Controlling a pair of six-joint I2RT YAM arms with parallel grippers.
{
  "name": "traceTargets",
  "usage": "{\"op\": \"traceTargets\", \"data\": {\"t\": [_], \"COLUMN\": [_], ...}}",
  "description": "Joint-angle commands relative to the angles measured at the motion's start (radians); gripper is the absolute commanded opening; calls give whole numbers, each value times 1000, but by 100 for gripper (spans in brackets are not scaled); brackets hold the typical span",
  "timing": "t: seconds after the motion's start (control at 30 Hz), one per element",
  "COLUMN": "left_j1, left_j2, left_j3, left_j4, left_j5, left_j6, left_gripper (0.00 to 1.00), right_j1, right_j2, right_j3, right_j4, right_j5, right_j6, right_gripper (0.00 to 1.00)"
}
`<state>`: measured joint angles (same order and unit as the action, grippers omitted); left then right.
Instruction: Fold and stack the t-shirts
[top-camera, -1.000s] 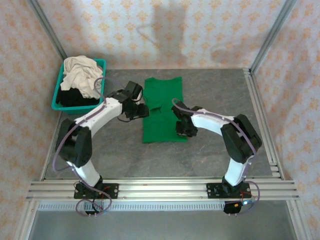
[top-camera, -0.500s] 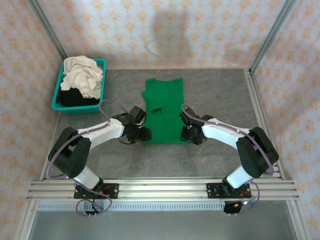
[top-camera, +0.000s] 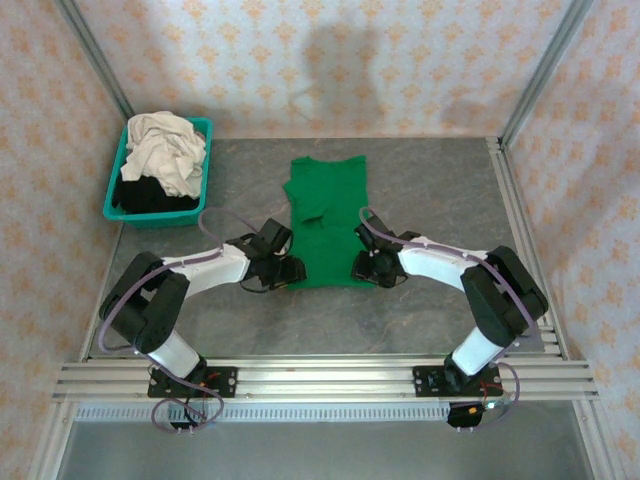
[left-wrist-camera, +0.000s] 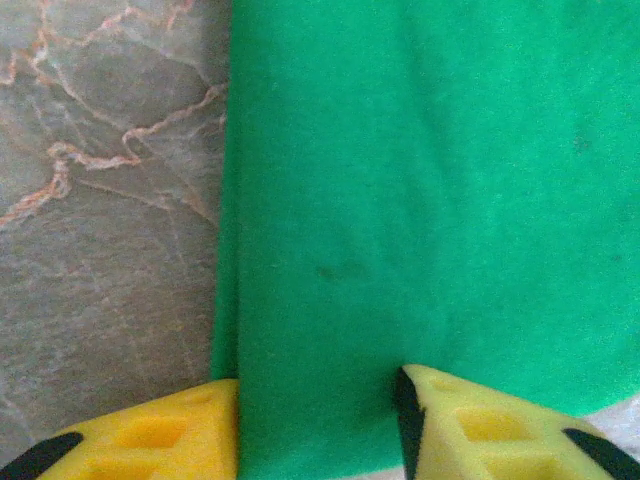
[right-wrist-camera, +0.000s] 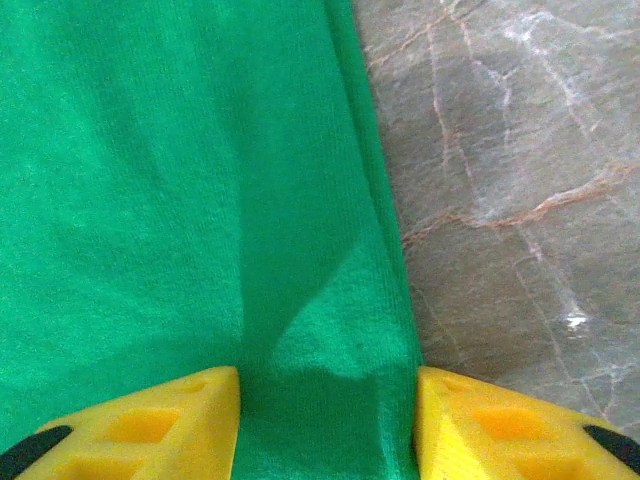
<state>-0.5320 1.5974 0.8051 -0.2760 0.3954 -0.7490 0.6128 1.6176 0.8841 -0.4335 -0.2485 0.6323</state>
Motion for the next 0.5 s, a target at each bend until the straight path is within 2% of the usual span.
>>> {"op": "traceTargets", "data": {"t": [0.0,0.07,0.17,0.27,0.3,0.47], "left_j1": [-9,-12,-16,-17,-17,-17], "left_j2": [19,21,16,1,-5,-50], "left_j3": [-18,-20,-27,-34,-35,-23], "left_j4": [13,6,-9,-26,-35,-110], "left_j5": [-16,-15,-22,-32,-33,-79], "left_j6": [-9,-8,-5,-1,-1,16], "left_gripper": [35,25,19,18,19,45], "right_j1": [3,5,24,31,31,31], "right_j2": [2,1,4,8,8,-20], "right_j3": [-22,-27,-16,-1,5,21], "right_j4": [-57,-43,-68,-108,-120,-183], "right_j5": [60,35,54,101,111,175], "right_j6": [20,33,41,37,35,32], "right_gripper": [50,50,50,51,51,54]}}
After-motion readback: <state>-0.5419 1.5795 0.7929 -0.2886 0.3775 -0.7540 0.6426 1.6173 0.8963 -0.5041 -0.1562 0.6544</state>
